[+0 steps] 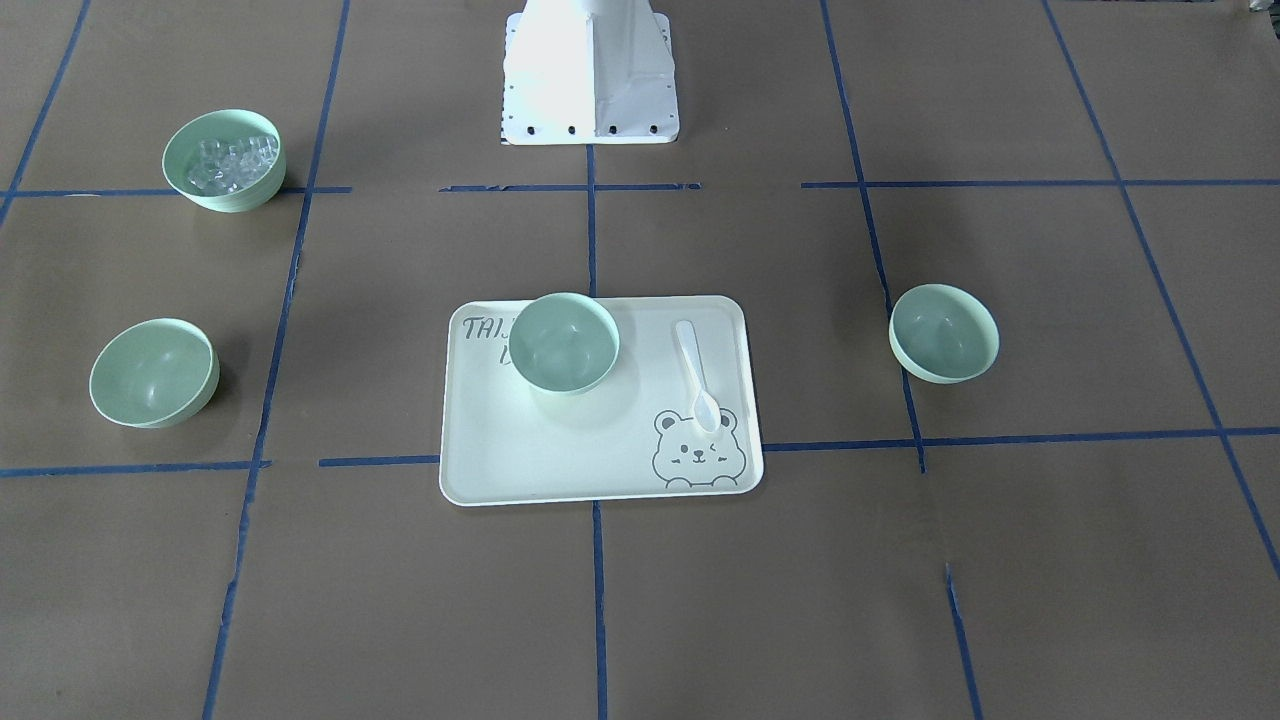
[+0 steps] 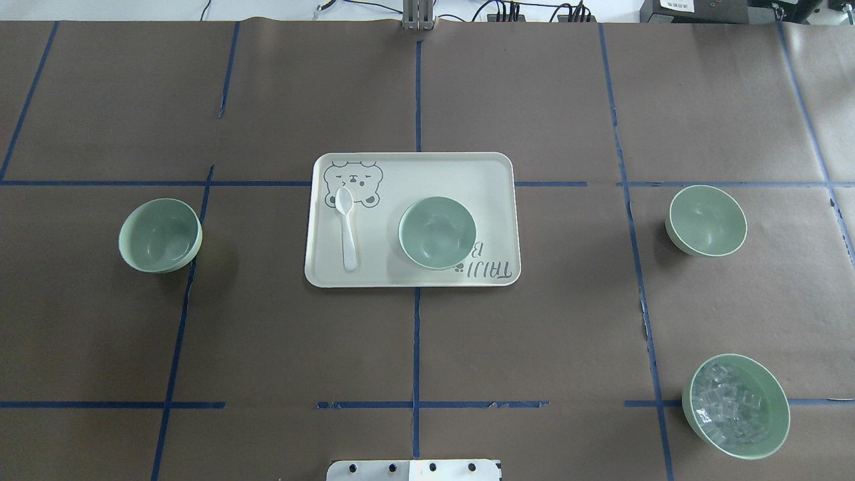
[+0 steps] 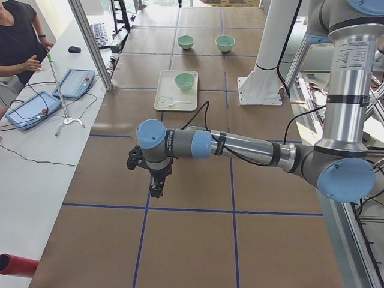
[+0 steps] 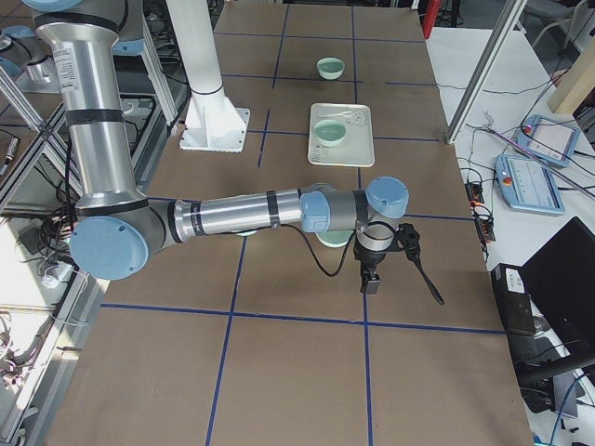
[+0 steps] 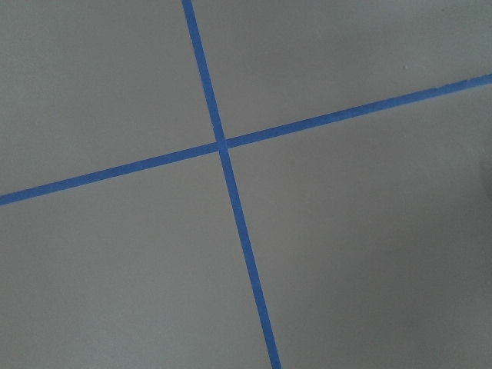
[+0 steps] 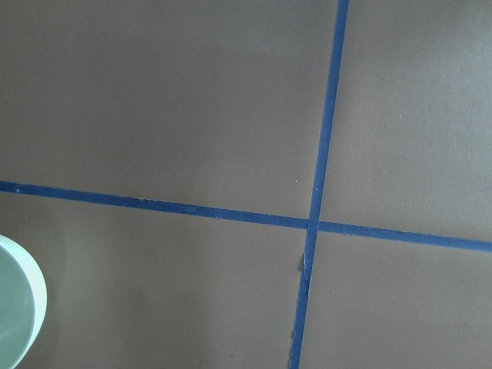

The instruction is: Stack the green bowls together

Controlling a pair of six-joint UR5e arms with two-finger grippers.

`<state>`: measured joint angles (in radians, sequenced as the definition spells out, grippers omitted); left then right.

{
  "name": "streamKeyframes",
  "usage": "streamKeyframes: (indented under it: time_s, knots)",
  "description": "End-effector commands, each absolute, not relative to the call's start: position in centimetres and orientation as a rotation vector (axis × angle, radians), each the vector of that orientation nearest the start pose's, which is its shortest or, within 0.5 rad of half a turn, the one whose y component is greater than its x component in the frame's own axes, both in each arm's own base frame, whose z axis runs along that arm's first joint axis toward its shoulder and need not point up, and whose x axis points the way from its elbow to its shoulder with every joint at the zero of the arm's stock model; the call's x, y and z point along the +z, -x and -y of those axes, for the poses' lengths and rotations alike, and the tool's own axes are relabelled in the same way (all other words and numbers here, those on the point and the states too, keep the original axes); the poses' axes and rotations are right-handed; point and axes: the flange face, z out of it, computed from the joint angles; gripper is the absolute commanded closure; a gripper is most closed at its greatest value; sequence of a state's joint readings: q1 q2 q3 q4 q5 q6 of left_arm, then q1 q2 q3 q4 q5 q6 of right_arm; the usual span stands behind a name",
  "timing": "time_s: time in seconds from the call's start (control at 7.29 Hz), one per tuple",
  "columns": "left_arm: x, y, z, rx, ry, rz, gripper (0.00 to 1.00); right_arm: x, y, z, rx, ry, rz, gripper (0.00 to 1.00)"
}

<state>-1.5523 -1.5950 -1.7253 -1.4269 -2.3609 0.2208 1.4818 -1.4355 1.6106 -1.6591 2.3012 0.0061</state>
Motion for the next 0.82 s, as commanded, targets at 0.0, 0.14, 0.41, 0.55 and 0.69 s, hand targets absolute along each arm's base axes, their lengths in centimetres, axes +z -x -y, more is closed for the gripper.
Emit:
streamKeyframes:
  time_s: [0.0, 0.14, 0.41, 0.55, 0.69]
  knots:
    - [57.4, 6.1, 49.8, 0.233, -0.135, -0.820, 0.00, 58.1, -1.7, 55.2, -0.125, -0.051, 0.739, 0.00]
    - [58.2, 6.1, 49.8, 0.224, -0.108, -0.823, 0.00, 57.9, -1.7, 55.2, -0.125, -0.054, 0.748, 0.00]
    - [57.1, 6.0, 49.9, 0.250, -0.162, -0.828, 0.00, 58.8, -0.7, 54.8, -0.127, -0.033, 0.747, 0.00]
    - [57.0, 5.9, 50.2, 0.264, -0.195, -0.828, 0.00, 58.6, 1.3, 54.6, -0.173, -0.055, 0.770, 0.00]
    - [57.5, 6.0, 49.5, 0.271, -0.213, -0.826, 0.00, 59.8, 5.4, 53.1, -0.265, -0.069, 0.788, 0.00]
